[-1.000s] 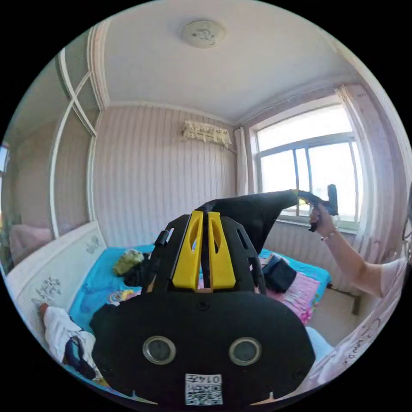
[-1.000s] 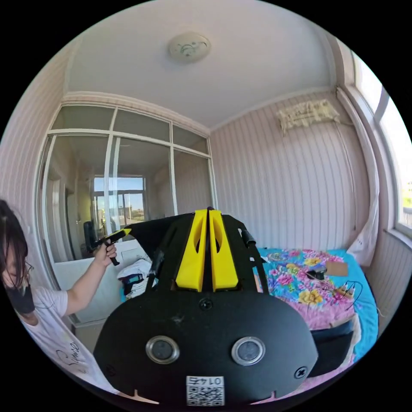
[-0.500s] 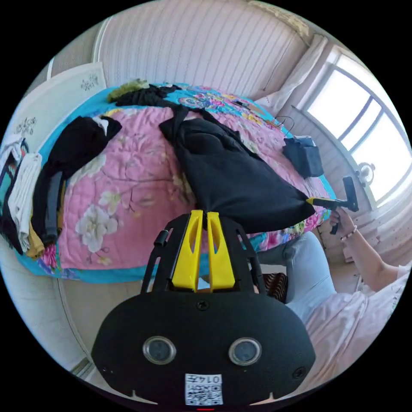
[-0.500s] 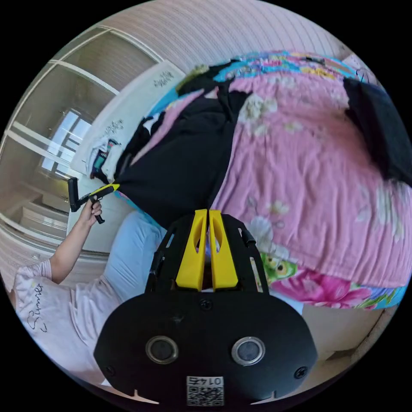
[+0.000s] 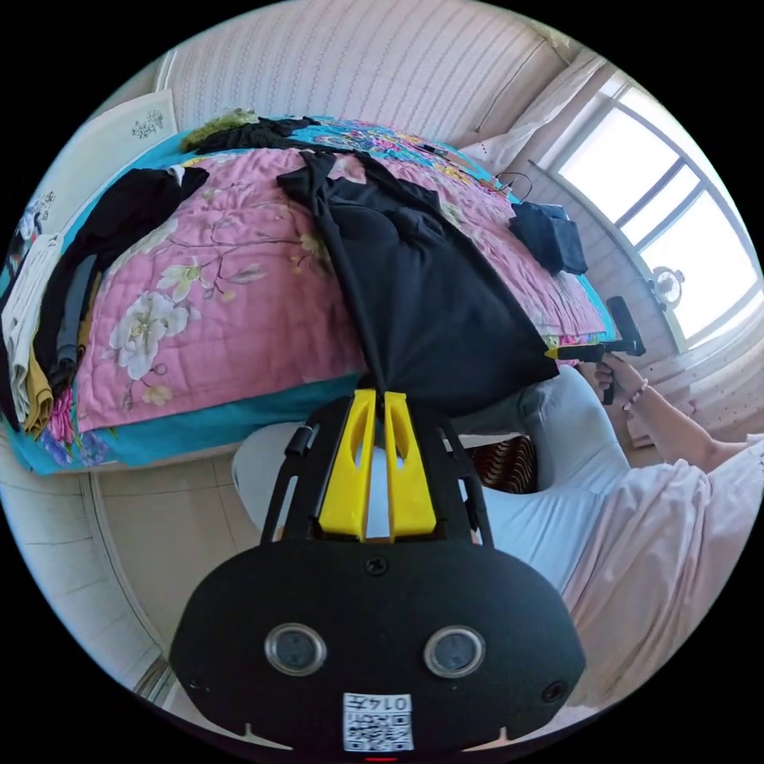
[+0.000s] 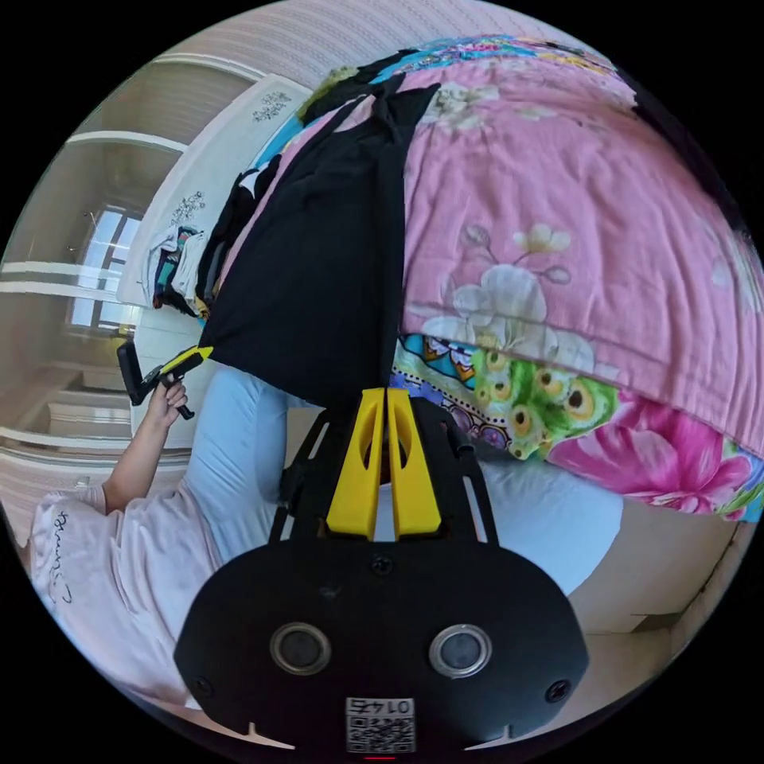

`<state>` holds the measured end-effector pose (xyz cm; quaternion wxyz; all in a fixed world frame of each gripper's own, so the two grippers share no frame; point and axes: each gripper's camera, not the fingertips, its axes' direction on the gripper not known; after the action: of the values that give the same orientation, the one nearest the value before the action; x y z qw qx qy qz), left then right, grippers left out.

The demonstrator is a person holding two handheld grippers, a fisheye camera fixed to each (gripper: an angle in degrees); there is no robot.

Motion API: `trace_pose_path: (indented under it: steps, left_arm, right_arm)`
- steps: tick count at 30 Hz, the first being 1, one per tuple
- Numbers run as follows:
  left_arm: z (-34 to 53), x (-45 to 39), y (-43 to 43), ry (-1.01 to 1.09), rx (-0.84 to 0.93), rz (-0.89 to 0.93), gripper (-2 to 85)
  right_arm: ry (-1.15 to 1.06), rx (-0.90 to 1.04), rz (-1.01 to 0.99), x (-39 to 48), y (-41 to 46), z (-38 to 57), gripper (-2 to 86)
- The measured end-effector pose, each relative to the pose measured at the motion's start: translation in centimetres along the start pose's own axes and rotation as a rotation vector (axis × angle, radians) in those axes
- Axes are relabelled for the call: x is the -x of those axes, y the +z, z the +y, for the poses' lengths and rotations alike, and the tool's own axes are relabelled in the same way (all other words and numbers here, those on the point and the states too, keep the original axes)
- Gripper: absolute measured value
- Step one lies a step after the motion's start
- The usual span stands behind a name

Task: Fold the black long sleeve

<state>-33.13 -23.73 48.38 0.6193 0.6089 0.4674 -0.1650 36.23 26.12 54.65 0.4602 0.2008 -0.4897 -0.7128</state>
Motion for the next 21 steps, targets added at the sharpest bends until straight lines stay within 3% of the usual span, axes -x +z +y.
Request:
trace_pose_path:
  steps: [4,12,18,21]
  left_arm:
    - [4.3,3.1,1.3,-0.113,-0.015,-0.030,3.5]
    - [16.1,3.0,1.0,0.057,-0.203,-0.398,6.8]
    - [20.1,3.2,3.5,0.153,-0.287,-0.283,9.4]
    - [20.0,3.9,5.5,0.196,-0.305,-0.255,8.9]
  right_arm:
    - [0.038,-0.029,0.025,-1.1,1.2,0.7,1.5]
    - [-0.162,-0.068,0.357,0.6,1.6,5.2,5.7]
    - [-0.185,0.009,0.310,-0.6,2.3,5.2,7.2]
    - [-0.227,-0.078,0.279,-0.4,0.1,3.7,7.7]
